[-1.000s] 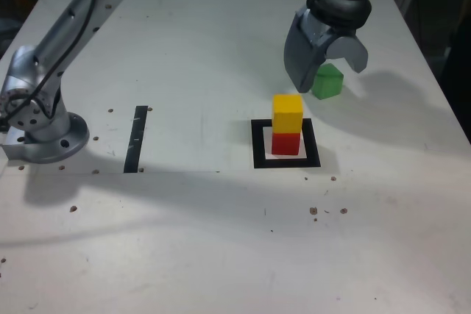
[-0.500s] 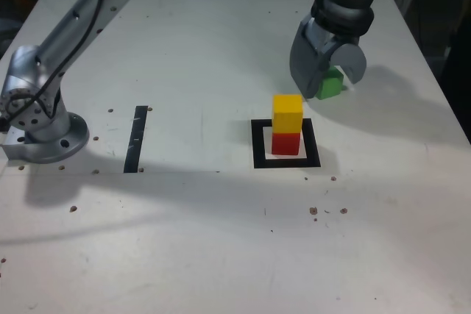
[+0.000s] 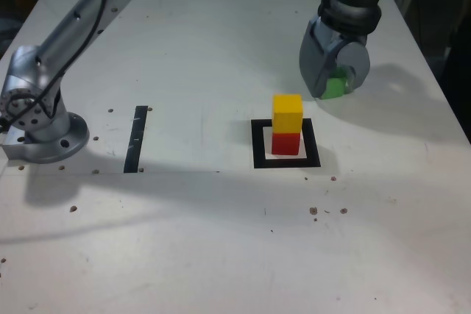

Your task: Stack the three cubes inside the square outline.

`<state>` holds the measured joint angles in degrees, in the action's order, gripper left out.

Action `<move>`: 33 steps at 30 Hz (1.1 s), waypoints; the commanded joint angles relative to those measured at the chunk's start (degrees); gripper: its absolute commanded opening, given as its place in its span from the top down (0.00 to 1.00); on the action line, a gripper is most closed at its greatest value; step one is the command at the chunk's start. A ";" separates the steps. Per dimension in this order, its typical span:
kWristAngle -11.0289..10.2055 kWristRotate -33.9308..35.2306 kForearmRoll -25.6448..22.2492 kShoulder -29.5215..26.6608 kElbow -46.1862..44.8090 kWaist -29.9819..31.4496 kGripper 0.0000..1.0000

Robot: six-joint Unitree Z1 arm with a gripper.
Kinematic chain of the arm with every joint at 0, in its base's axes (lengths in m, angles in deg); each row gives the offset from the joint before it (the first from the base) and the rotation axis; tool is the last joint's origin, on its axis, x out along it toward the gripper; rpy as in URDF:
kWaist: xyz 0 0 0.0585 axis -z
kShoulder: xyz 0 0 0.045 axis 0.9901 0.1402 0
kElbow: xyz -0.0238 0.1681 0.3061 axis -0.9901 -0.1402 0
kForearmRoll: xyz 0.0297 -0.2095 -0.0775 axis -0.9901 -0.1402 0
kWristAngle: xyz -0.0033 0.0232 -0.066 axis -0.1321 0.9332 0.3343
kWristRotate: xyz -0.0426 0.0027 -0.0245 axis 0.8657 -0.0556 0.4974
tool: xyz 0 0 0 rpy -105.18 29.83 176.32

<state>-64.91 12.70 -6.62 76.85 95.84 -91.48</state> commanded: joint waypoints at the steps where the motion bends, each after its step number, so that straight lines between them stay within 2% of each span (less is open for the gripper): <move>1: -0.67 -0.90 -0.96 -0.85 0.95 0.09 0.76; 6: -2.00 -3.11 -3.16 -3.56 2.08 0.59 0.83; 10: -2.32 -5.53 -6.05 -6.82 3.27 2.21 0.84; 14: -2.44 -7.25 -9.53 -12.05 3.53 6.76 0.84; 19: -1.45 -7.75 -11.53 -17.57 2.68 12.93 0.84; 23: -0.28 -7.37 -12.05 -20.62 -1.28 14.96 0.84; 33: 1.50 -5.73 -9.25 -21.75 -12.29 15.44 0.84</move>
<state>-63.91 6.64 -16.15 55.32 84.61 -76.20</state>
